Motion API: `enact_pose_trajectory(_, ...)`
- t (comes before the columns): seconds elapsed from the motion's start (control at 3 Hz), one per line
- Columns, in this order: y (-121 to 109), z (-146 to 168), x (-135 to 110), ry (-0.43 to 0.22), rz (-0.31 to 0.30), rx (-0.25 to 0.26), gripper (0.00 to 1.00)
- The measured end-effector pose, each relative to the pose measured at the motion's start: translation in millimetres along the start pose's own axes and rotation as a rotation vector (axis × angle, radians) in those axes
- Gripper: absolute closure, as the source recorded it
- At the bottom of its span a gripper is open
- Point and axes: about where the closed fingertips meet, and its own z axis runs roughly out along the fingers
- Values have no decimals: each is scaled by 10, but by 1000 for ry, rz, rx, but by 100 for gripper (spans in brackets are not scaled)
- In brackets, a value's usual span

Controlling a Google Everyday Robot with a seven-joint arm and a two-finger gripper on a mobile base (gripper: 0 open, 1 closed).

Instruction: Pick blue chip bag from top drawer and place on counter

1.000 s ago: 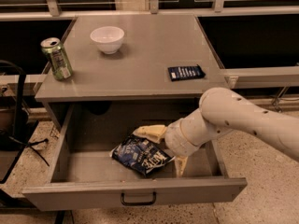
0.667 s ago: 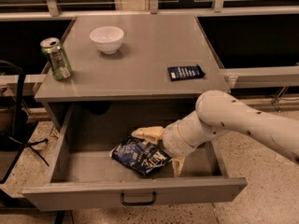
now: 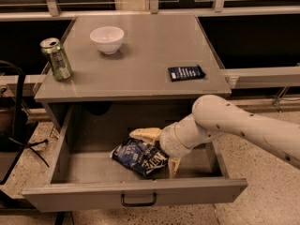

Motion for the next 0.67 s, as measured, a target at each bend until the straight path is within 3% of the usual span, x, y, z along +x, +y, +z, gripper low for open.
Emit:
enact_pose_trajectory(0.33,8,42,17,-5,15,4,0)
enact_pose_trajectory(0.67,28,98,-1,-29,40,4,27)
